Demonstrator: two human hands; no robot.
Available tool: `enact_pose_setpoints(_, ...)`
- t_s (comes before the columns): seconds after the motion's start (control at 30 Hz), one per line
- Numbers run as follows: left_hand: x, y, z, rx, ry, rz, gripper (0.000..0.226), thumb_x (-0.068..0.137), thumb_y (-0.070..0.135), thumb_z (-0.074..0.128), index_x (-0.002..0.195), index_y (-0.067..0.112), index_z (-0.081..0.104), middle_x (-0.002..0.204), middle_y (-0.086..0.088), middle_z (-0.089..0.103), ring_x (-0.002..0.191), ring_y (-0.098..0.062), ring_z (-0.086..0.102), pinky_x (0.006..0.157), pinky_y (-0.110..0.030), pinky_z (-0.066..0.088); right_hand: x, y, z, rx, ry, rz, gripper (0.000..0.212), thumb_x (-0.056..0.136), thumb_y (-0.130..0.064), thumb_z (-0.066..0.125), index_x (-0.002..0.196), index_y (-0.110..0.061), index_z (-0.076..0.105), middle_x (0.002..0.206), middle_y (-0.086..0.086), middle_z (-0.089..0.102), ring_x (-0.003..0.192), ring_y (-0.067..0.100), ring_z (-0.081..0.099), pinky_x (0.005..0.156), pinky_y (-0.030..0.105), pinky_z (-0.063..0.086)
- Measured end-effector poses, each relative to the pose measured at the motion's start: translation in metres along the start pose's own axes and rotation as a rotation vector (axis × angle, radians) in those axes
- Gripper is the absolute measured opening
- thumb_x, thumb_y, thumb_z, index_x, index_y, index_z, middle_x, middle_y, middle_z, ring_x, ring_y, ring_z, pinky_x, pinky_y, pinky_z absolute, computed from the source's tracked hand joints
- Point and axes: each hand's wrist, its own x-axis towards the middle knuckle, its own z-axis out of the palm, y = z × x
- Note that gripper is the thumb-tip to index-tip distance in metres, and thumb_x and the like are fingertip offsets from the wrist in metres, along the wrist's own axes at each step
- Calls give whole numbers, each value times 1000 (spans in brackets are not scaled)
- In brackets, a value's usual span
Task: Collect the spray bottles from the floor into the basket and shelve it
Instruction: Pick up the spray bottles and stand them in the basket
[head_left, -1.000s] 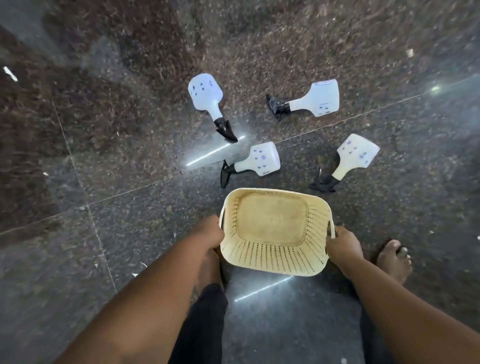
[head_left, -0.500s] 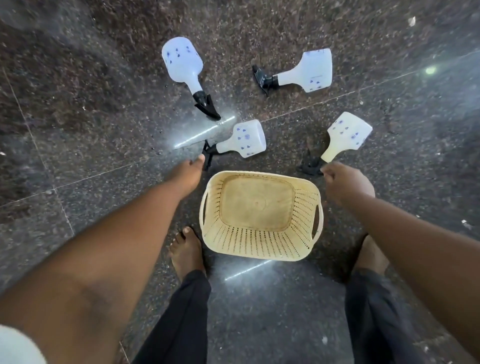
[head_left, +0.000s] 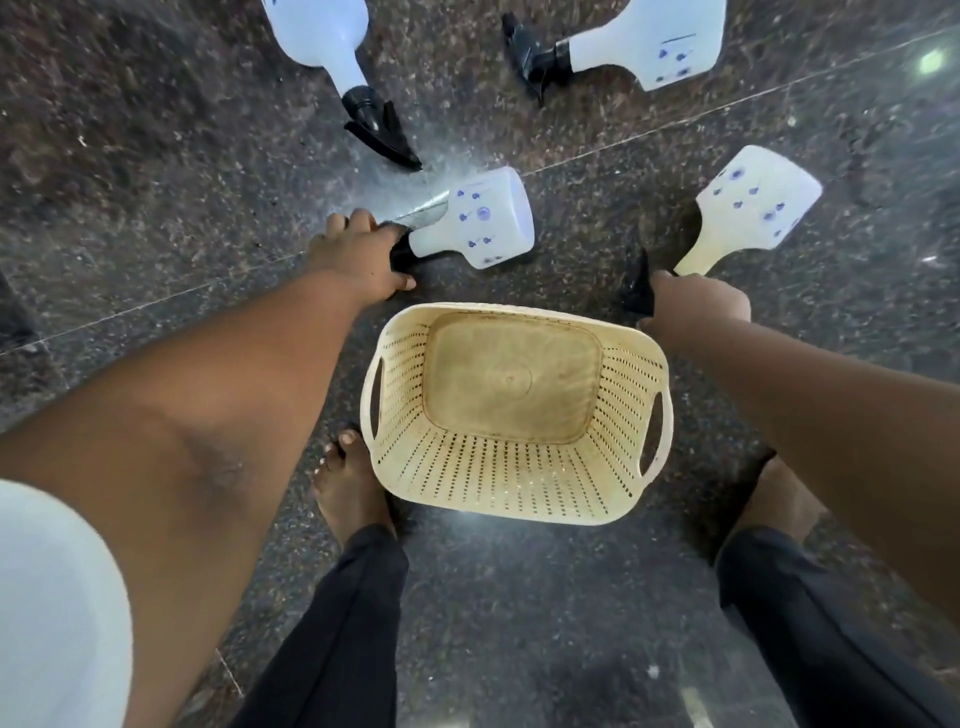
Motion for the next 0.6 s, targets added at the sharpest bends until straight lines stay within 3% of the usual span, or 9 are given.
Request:
enact_pose_setpoints(0.2,5,16,14,152,165,28,60,81,53,63,132,25,50,132,-14,45,123,-36,37,98,-48,29,-2,9,9,-172,114,17,38,94,-8,50,131,-17,46,103,13,68,91,35,66,58,36,38)
enact_pose_setpoints(0.3,-4,17,15,157,175,46,54,84,49,57,130,20,51,130,-13,54,122,-33,41,96,-45,29,-8,18,6,-183,175,16,33,95,-13,50,128,-20,50,105,16,64,92,36,65,59,37,38)
enact_pose_setpoints(0.43,-34,9,-2,18,180,58,38,88,44,57,114,15,56,118,-15,64,113,-34,54,93,-44,33,-37,30,-9,-17,218,32,41,94,-35,52,131,-23,42,113,19,56,92,40,63,59,39,41)
enact_pose_setpoints(0.6,-91,-8,-46,-128,244,-26,31,90,32,57,109,8,54,111,-21,60,97,-41,59,73,-40,44,-86,57,-59,437,323,147,31,95,-33,50,123,-21,51,107,22,64,95,42,62,67,39,40)
